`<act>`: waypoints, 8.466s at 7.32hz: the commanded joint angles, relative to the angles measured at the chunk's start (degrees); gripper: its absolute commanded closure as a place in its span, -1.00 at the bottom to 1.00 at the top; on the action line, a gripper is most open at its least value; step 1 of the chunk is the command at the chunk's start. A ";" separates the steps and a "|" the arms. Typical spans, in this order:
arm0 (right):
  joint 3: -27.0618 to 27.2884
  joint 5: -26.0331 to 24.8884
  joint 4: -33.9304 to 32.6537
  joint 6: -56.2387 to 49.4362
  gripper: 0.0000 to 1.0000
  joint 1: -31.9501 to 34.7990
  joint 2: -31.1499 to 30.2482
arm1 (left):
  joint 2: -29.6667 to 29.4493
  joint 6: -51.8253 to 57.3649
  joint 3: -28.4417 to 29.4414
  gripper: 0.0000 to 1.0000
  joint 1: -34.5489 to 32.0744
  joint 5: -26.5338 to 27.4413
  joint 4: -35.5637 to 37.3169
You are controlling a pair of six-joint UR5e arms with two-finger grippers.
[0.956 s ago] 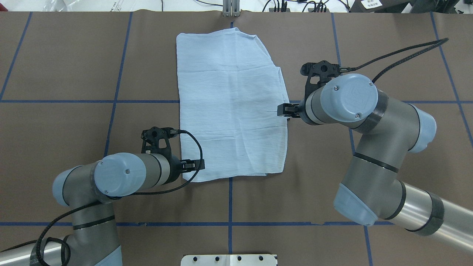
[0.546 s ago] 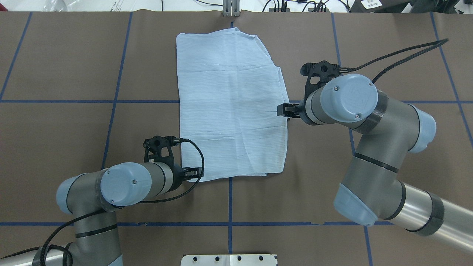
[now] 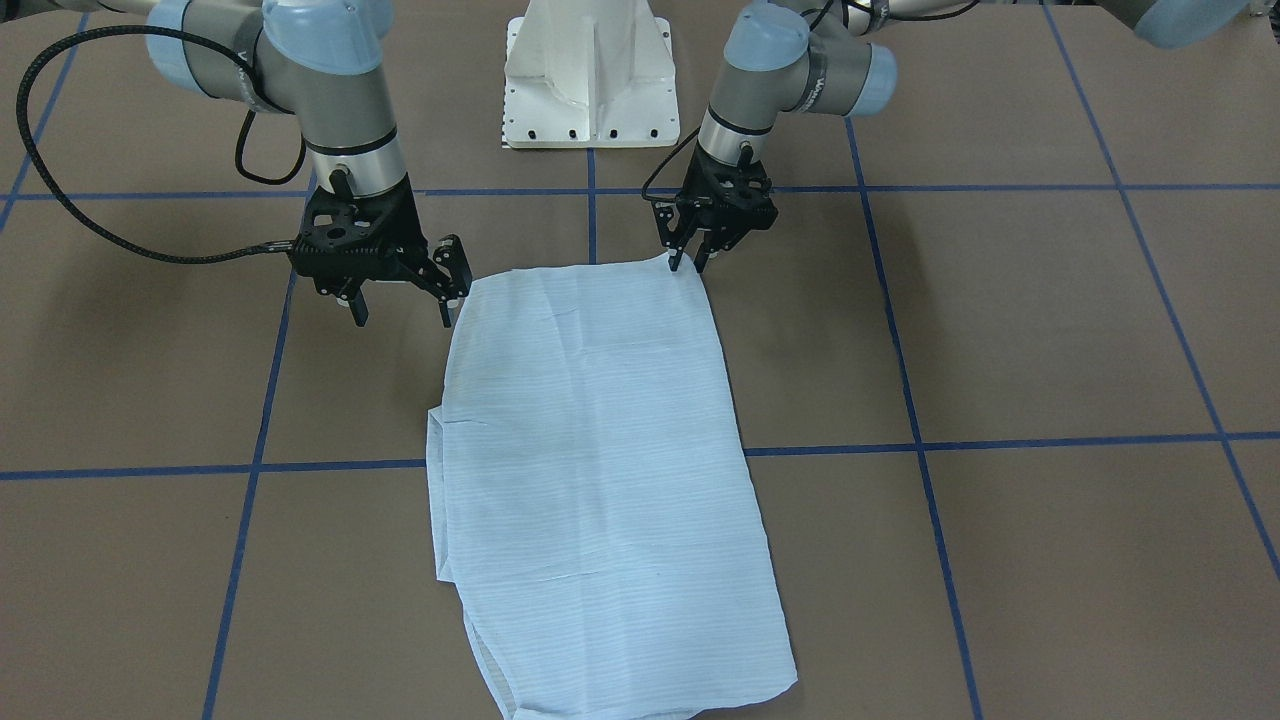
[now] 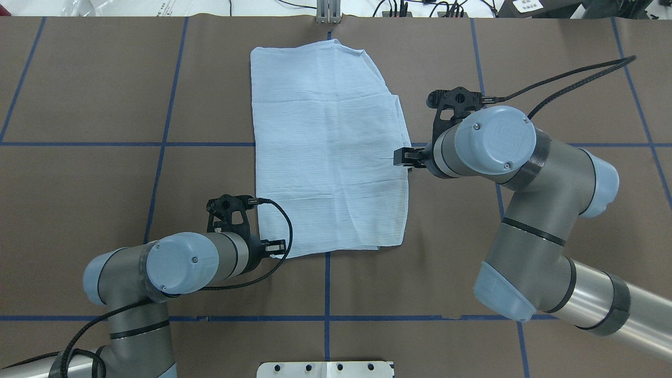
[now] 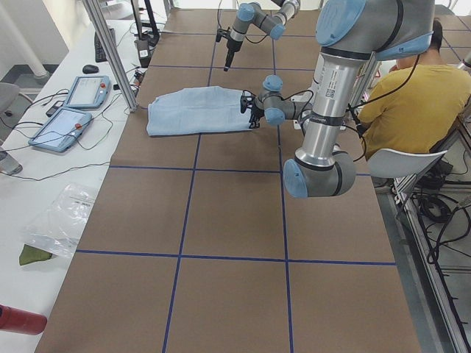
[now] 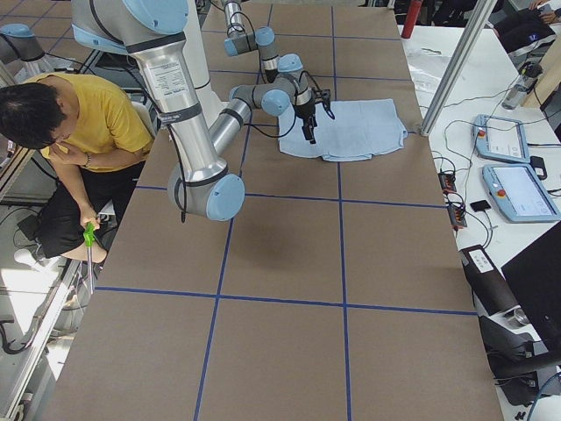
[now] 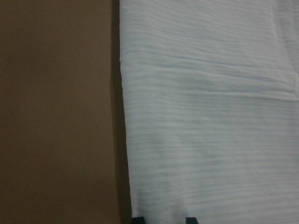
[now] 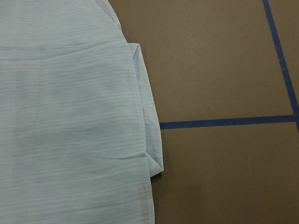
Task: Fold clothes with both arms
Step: 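Move both grippers to the shirt edge nearest the robot, then grasp the near edge of the shirt with both grippers, then lift the near edge with both grippers and fold it toward the far edge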
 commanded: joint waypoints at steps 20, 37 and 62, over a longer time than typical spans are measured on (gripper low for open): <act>-9.20 -13.01 -0.76 59.80 -0.77 -19.57 6.49 | -1.28 -0.07 -0.68 1.00 0.19 0.28 1.74; -13.53 -16.01 -0.23 62.18 1.00 -18.52 9.76 | -1.46 -0.07 -0.77 1.00 0.28 0.28 1.74; -30.62 -21.11 3.08 41.11 1.00 -6.84 26.44 | -16.56 14.17 16.04 1.00 -20.45 -7.10 3.89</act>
